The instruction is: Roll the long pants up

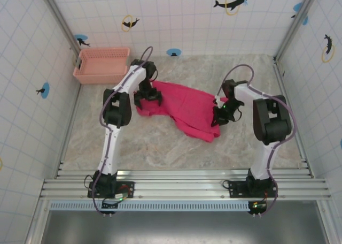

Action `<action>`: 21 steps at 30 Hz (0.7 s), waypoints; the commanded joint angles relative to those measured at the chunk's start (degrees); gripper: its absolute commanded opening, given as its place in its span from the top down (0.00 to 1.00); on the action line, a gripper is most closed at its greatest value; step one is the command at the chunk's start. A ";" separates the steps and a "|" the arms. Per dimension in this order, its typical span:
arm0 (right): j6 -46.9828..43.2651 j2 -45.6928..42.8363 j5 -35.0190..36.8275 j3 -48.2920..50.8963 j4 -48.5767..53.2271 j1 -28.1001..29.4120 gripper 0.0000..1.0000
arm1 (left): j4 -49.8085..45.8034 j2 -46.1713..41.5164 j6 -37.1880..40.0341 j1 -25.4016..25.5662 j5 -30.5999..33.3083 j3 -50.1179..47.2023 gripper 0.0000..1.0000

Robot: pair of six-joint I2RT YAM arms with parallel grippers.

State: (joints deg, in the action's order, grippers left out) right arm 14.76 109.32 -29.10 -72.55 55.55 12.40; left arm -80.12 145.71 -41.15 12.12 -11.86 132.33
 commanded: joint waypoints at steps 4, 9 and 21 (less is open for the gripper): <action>17.85 -12.69 3.18 12.07 -6.18 8.41 0.86 | 27.80 16.12 -11.20 0.01 -14.91 9.84 0.03; 31.01 -14.91 6.60 15.88 -13.84 19.01 0.84 | 39.82 22.75 -18.85 -0.90 -22.39 18.35 0.02; 32.93 0.41 4.39 -4.77 -15.10 32.19 0.44 | 50.93 19.78 -26.80 -8.57 -27.56 18.14 0.03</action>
State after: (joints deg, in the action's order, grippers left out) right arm 48.18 107.44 -23.09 -70.70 41.58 44.07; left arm -27.99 162.76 -66.30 7.09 -40.93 151.96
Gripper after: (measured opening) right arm 0.551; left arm 0.975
